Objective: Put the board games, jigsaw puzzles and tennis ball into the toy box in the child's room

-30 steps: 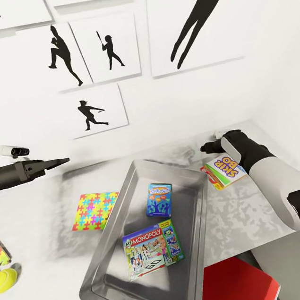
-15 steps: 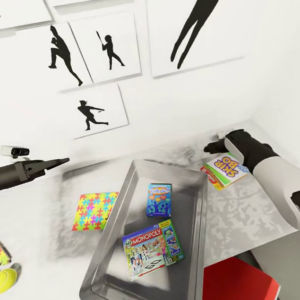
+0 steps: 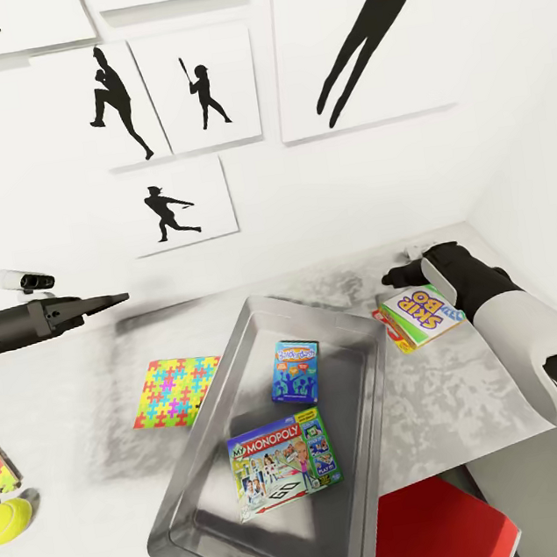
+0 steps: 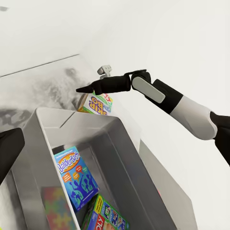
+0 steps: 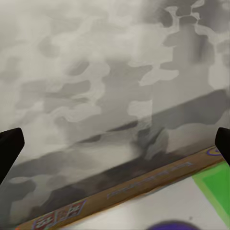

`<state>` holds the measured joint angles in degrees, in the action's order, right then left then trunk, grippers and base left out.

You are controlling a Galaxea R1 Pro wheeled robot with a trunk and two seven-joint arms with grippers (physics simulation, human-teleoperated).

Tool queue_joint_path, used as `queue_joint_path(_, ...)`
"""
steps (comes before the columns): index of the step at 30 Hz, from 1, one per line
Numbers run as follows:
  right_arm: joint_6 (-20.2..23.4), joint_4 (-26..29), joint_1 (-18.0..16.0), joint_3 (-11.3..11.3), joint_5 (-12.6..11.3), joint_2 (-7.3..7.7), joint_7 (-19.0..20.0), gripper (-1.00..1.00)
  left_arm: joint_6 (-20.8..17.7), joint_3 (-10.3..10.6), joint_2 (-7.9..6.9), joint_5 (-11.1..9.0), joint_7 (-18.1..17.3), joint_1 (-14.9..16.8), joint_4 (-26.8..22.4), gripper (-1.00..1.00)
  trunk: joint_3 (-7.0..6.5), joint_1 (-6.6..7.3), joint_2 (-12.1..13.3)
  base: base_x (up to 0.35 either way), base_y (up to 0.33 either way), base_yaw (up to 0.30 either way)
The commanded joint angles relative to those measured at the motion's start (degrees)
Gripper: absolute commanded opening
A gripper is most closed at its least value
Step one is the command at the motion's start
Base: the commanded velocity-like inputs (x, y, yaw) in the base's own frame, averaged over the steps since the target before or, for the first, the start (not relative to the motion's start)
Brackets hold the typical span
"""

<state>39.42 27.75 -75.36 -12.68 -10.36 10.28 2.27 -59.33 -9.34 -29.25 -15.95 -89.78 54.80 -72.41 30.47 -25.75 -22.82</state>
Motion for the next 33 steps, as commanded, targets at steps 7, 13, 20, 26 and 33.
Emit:
queue_joint_path(7,2.2,0.0,0.0,-0.5,-0.4,0.05,0.0,1.0,-0.6,0.0,-0.02,0.0,-0.2,0.0,0.0,1.0,0.08,-0.03,-0.1,0.0,0.0,0.0)
queue_joint_path(13,4.5,0.0,-0.1,-0.5,-0.3,0.1,0.0,1.0,-0.6,0.0,-0.02,0.0,-0.2,0.0,0.0,1.0,0.08,-0.03,-0.1,0.0,0.0,0.0)
queue_joint_path(20,7.1,-0.1,-0.1,-0.4,2.8,0.63,0.0,1.0,-0.6,0.0,-0.02,0.0,-0.2,0.0,0.0,1.0,0.08,-0.03,-0.1,0.0,0.0,0.0)
queue_joint_path(26,7.9,0.0,-0.1,-0.3,4.0,1.71,2.8,1.0,-0.6,0.0,-0.02,-0.2,-0.2,0.0,0.0,1.0,0.08,-0.03,-0.1,0.0,0.0,0.0)
queue_joint_path(33,7.9,0.0,-0.1,-0.5,4.1,2.36,4.2,1.0,-0.6,0.0,-0.02,-0.2,-0.2,0.0,0.0,1.0,0.08,-0.03,-0.1,0.0,0.0,0.0)
